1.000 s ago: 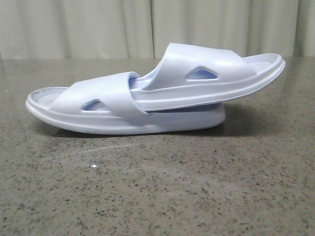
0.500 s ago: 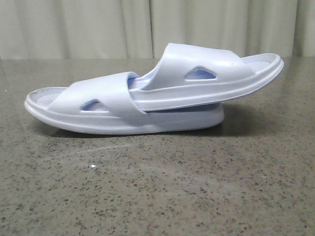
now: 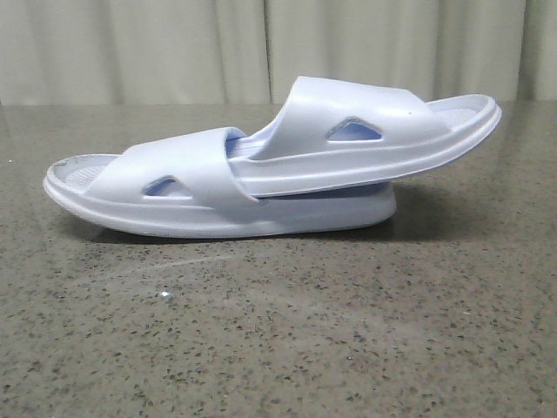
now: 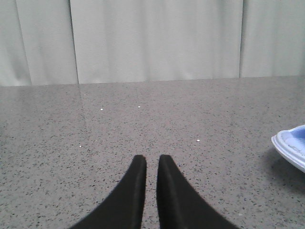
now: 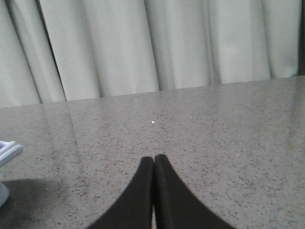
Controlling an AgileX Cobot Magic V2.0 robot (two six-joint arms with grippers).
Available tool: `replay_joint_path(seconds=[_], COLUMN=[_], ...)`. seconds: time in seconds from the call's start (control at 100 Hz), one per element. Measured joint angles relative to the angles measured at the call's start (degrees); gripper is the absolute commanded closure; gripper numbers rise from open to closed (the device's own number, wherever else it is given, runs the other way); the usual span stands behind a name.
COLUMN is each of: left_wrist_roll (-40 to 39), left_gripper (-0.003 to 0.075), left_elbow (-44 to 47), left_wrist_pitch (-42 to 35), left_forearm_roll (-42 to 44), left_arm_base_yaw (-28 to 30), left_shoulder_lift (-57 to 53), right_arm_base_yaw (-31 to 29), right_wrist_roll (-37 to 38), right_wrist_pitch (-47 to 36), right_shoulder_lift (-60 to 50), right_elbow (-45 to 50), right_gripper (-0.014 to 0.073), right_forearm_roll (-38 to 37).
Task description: Insert blue slippers together front up
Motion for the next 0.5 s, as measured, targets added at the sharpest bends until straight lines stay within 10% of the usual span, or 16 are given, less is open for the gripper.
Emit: replay_joint_path(seconds=[0.5], left_wrist_roll=[0.0], left_gripper=[0.0704], left_elbow=[0.0], left_wrist_pitch=[0.0], left_forearm_roll=[0.0], left_arm_base_yaw=[0.0], left_shoulder_lift=[0.0], right_arm_base_yaw=[-1.5], right_wrist_roll=[5.3], right_wrist_pitch=[2.6], right_shoulder_lift=[-3.2], right_elbow=[2.0], right_gripper=[0.0701], right_forearm_roll=[-3.5])
